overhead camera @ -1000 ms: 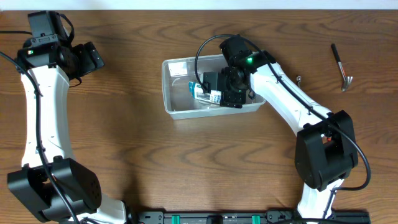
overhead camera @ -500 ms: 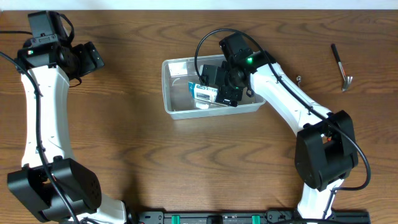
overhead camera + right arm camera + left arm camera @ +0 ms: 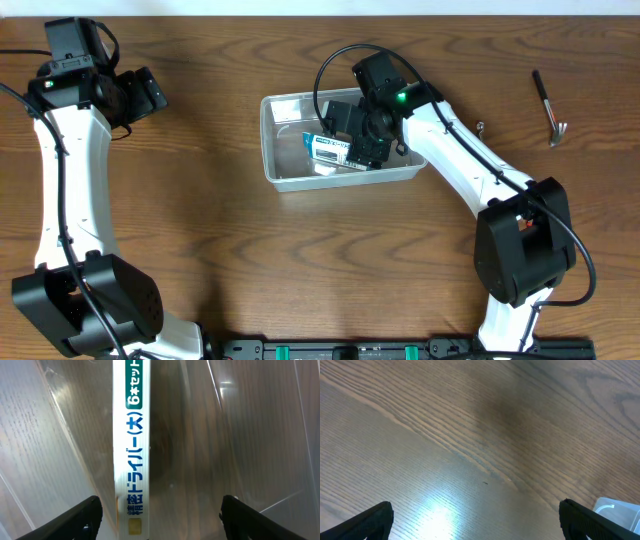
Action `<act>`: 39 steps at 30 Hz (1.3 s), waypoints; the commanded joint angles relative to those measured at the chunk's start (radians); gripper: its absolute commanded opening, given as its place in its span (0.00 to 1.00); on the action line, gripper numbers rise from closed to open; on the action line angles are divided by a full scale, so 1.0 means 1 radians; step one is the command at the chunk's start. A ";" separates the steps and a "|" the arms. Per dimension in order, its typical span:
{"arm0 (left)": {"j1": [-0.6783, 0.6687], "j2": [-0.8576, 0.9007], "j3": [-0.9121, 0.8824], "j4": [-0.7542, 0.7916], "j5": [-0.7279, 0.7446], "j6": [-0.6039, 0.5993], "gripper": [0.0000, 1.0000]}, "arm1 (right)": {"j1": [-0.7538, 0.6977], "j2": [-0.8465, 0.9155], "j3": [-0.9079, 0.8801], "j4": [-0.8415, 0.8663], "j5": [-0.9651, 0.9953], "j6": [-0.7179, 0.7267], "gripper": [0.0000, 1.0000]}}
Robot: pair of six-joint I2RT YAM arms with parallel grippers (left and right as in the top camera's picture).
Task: Pack container
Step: 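Carry the box over the container and lower it inside, then open the right gripper and move it back toward the tools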
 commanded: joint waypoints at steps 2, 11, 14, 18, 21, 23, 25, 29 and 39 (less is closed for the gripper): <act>0.003 0.005 0.005 -0.003 -0.011 -0.010 0.98 | 0.007 -0.003 -0.030 0.003 0.007 0.017 0.80; 0.003 0.005 0.005 -0.003 -0.011 -0.010 0.98 | -0.001 -0.003 -0.046 0.082 0.118 0.065 0.81; 0.003 0.005 0.005 -0.003 -0.011 -0.010 0.98 | -0.013 -0.003 -0.046 0.142 0.229 0.114 0.83; 0.003 0.005 0.005 -0.003 -0.011 -0.010 0.98 | -0.027 -0.003 -0.046 0.163 0.259 0.119 0.85; 0.003 0.005 0.005 -0.003 -0.011 -0.010 0.98 | -0.038 -0.003 -0.046 0.167 0.259 0.139 0.87; 0.003 0.005 0.005 -0.003 -0.010 -0.010 0.98 | -0.041 -0.004 -0.045 0.177 0.267 0.163 0.89; 0.003 0.005 0.005 -0.003 -0.010 -0.010 0.98 | -0.041 -0.010 -0.034 0.179 0.288 0.209 0.93; 0.003 0.005 0.005 -0.003 -0.011 -0.010 0.98 | -0.046 -0.057 0.020 0.125 0.362 0.374 0.99; 0.003 0.005 0.005 -0.003 -0.011 -0.010 0.98 | -0.236 -0.138 0.257 -0.315 0.216 0.669 0.98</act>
